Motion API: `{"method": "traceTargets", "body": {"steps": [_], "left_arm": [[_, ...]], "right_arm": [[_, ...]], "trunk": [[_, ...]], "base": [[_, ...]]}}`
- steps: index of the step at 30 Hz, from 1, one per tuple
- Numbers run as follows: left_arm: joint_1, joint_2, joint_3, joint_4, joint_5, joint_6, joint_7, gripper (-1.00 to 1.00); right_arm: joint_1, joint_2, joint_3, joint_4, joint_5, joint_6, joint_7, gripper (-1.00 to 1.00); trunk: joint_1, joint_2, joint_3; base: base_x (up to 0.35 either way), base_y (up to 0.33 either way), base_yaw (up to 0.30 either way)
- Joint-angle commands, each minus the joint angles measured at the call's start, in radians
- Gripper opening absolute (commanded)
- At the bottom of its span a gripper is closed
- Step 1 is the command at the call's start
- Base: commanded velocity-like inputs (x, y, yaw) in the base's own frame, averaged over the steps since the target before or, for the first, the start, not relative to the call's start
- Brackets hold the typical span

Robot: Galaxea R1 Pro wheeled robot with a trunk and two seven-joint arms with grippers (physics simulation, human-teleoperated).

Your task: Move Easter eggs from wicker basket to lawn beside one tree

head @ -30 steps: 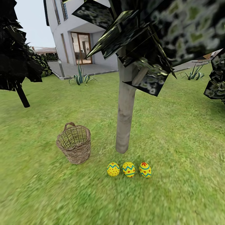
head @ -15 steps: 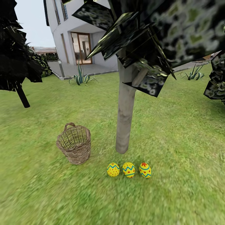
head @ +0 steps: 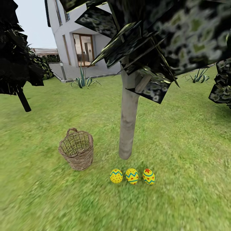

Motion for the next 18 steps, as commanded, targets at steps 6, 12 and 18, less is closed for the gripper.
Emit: {"method": "traceTargets", "body": {"steps": [6, 12, 18], "left_arm": [[-0.001, 0.000, -0.008, 0.001, 0.008, 0.003, 0.000, 1.00], [-0.001, 0.001, -0.008, 0.001, 0.009, 0.001, 0.000, 1.00], [-0.001, 0.001, -0.008, 0.001, 0.009, 0.001, -0.001, 1.00]], "right_arm": [[-0.001, 0.000, 0.009, 0.002, -0.010, -0.001, -0.001, 1.00], [-0.001, 0.000, 0.009, 0.002, -0.010, -0.001, -0.001, 1.00], [-0.001, 0.000, 0.009, 0.002, -0.010, -0.001, -0.001, 1.00]], "trunk": [[-0.016, 0.028, 0.012], [-0.016, 0.028, 0.012], [-0.016, 0.028, 0.012]], "base": [[0.000, 0.000, 0.000], [0.000, 0.000, 0.000], [0.000, 0.000, 0.000]]}}
